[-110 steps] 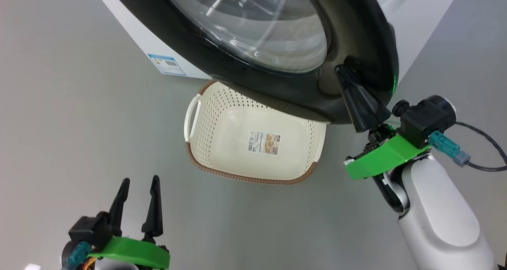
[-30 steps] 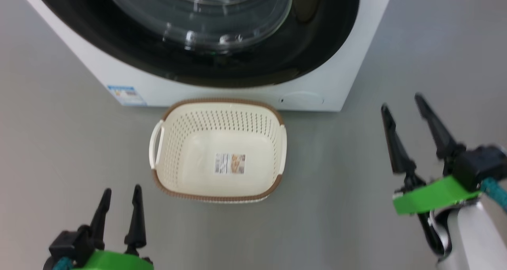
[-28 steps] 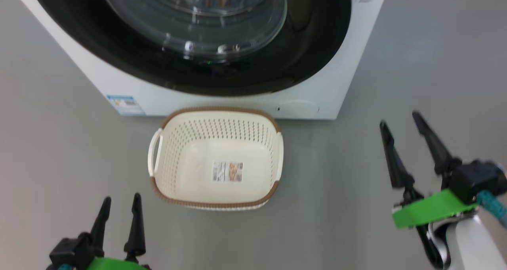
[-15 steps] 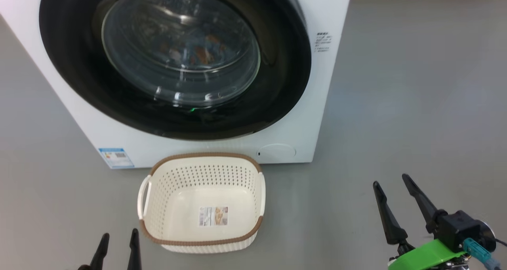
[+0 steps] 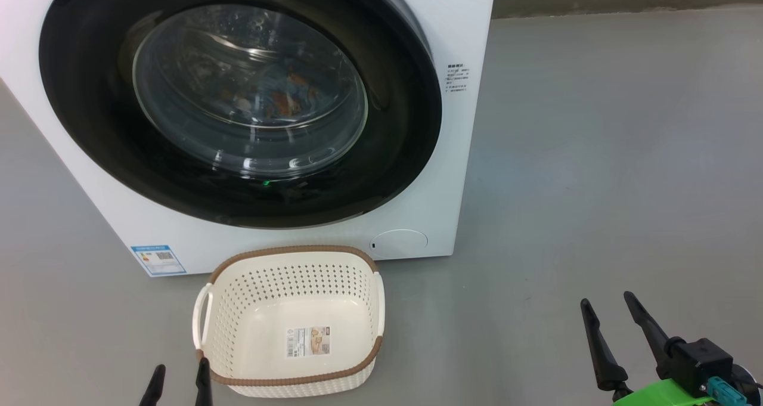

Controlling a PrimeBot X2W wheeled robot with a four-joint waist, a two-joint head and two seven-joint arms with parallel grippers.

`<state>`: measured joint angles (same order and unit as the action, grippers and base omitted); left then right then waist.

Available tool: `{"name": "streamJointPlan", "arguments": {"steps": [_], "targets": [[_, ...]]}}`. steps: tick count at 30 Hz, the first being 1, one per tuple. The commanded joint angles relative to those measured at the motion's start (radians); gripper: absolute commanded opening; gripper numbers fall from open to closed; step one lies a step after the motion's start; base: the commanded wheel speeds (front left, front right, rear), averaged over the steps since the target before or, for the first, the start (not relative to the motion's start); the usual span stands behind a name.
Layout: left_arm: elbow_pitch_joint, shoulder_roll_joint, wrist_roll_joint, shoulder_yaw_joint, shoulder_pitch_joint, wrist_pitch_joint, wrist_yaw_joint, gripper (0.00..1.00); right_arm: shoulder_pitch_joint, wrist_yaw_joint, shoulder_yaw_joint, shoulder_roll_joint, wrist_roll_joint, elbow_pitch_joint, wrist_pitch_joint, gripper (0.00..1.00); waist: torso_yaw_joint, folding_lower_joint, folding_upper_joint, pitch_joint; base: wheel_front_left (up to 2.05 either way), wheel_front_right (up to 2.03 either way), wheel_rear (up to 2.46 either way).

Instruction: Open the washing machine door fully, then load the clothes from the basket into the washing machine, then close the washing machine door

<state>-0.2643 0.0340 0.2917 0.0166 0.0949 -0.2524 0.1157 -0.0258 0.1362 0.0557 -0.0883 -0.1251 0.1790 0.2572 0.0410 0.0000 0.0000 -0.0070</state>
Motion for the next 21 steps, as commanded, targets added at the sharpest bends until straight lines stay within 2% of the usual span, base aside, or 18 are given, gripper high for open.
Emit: {"name": "streamJointPlan", "arguments": {"steps": [1, 21], "targets": [[0.028, 0.016, -0.006, -0.03, -0.02, -0.009, -0.006, 1.0, 0.017, -0.006, -0.013, -0.005, 0.003, -0.018, 0.005, 1.0, 0.001, 0.0, 0.0, 0.001, 0.0, 0.0, 0.0], [0.015, 0.016, -0.02, -0.036, -0.028, -0.009, 0.003, 1.0, 0.05, -0.006, -0.03, -0.013, 0.002, -0.004, 0.005, 1.0, 0.033, 0.0, 0.0, 0.005, 0.0, 0.0, 0.0]]}}
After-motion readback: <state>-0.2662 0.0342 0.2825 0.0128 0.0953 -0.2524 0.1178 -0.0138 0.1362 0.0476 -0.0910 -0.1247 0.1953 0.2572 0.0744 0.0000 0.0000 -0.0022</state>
